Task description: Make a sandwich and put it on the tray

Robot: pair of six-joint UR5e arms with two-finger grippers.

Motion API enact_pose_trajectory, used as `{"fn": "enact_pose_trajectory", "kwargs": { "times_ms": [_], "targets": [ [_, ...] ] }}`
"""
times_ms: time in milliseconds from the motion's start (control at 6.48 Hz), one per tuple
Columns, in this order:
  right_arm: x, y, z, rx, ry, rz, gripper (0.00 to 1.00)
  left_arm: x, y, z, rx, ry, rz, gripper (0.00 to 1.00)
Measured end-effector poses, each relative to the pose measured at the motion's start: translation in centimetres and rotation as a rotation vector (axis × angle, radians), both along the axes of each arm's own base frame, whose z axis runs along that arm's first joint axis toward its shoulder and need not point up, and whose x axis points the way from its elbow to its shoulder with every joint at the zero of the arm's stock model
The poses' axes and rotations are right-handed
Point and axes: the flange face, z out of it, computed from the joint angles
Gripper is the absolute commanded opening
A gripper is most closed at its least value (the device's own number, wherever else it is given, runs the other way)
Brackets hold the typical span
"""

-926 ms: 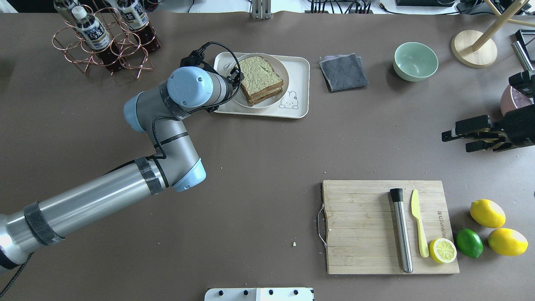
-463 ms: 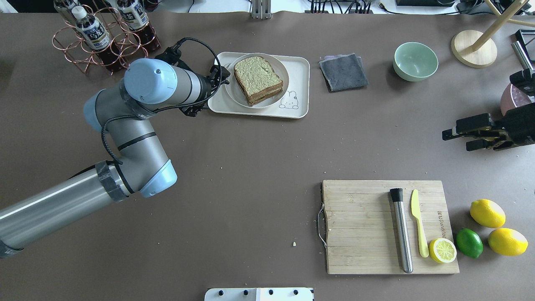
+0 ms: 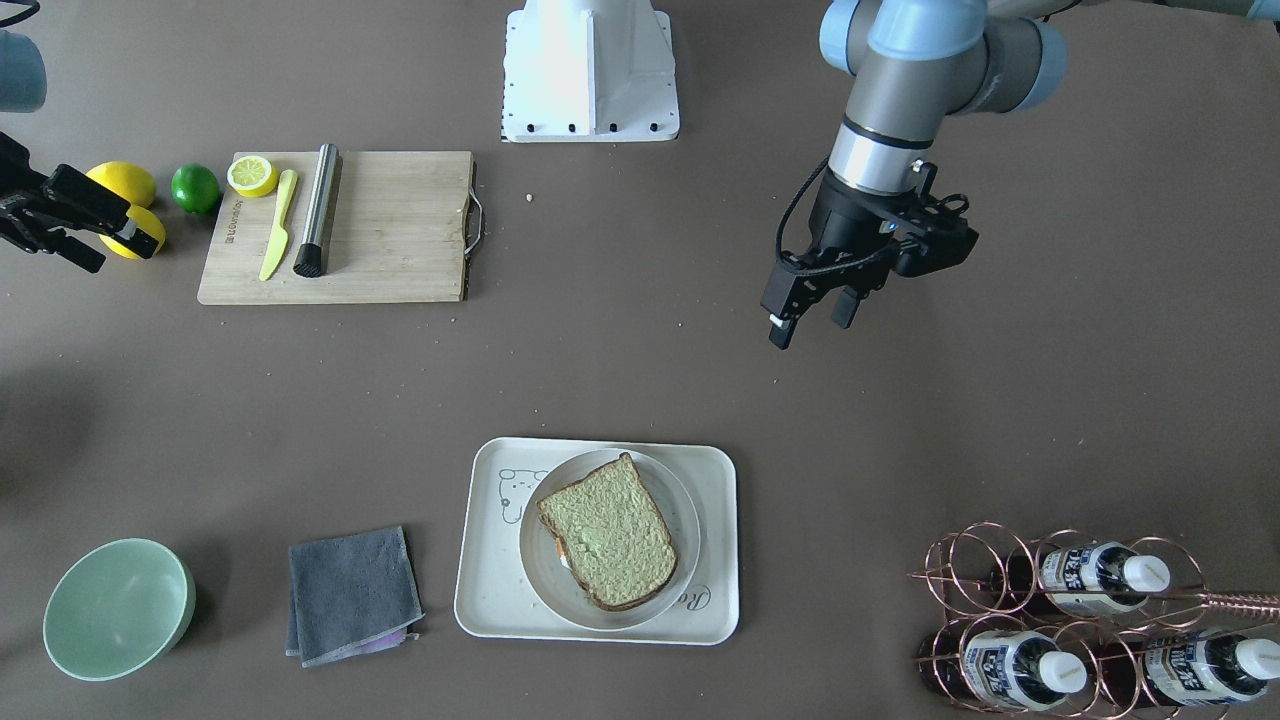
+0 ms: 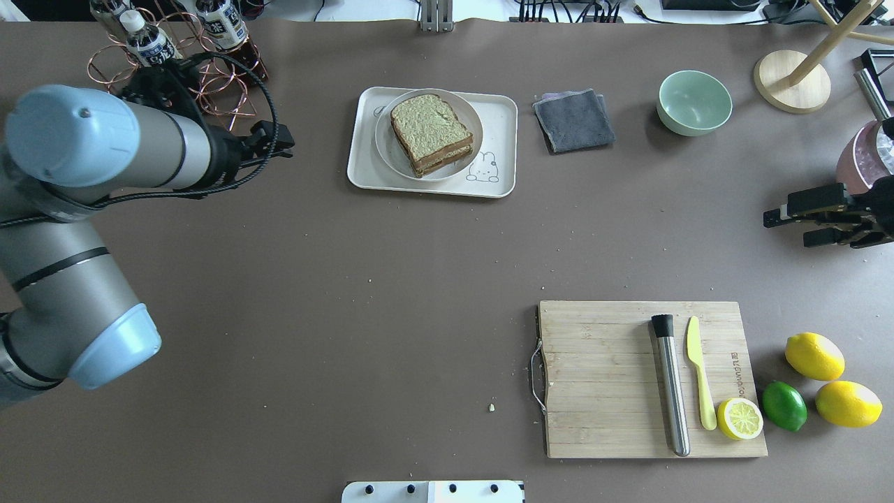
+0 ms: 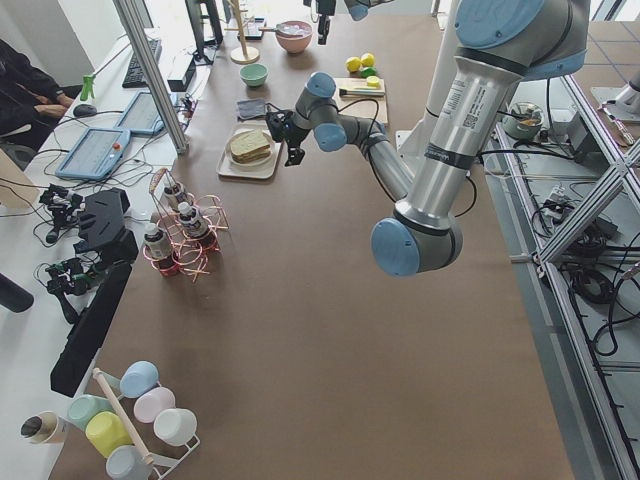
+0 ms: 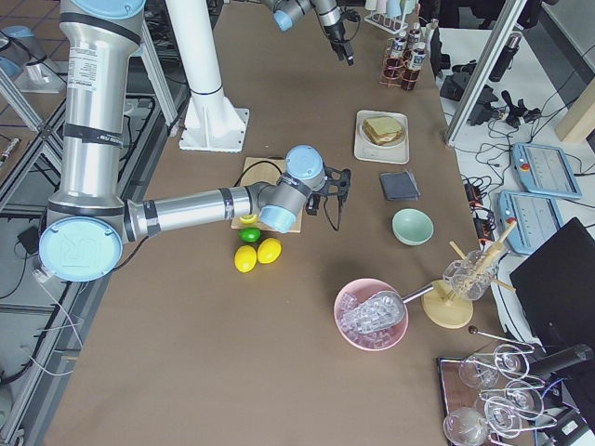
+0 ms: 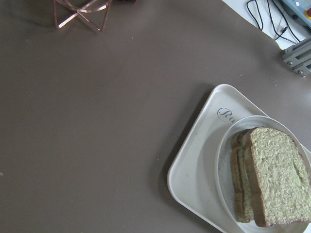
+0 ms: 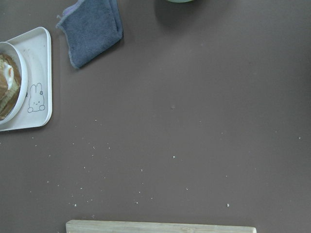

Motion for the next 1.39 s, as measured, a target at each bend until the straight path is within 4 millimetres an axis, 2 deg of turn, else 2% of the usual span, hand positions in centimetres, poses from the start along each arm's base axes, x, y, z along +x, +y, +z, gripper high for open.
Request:
{"fn": "enact_pose_trajectory", "kwargs": {
  "times_ms": [154, 309, 463, 617, 926, 1080, 1234, 1389],
  "targets": [
    [1.6, -0.1, 1.6, -0.001, 0.034, 0.015, 1.00, -4.9, -0.5, 1.0, 0.026, -0.065, 0.058, 0.97],
    [3.8, -0.7, 3.7, 0.016, 0.094, 0.020, 1.00, -10.5, -2.1, 2.8, 0.046, -0.140, 0.124, 0.97],
    [6.9, -1.7, 6.1, 0.035, 0.189, 0.018, 1.00, -16.7, -3.5, 5.8, 0.074, -0.233, 0.199, 0.97],
    [10.0, -2.5, 8.3, 0.055, 0.309, 0.003, 1.00, -22.8, -3.8, 9.6, 0.097, -0.311, 0.271, 0.97],
    [17.4, -3.8, 11.4, 0.128, 0.556, -0.111, 1.00, -33.3, -2.2, 17.0, 0.119, -0.346, 0.371, 0.97],
    [20.4, -3.5, 12.5, 0.138, 0.616, -0.171, 1.00, -37.0, -0.8, 21.0, 0.126, -0.296, 0.420, 0.97],
    [21.8, -2.8, 13.3, 0.137, 0.612, -0.198, 1.00, -39.2, 0.4, 24.4, 0.127, -0.255, 0.452, 0.97],
    [22.0, -2.4, 13.7, 0.132, 0.569, -0.206, 1.00, -40.5, 1.1, 27.6, 0.116, -0.234, 0.467, 0.97]
  ]
}}
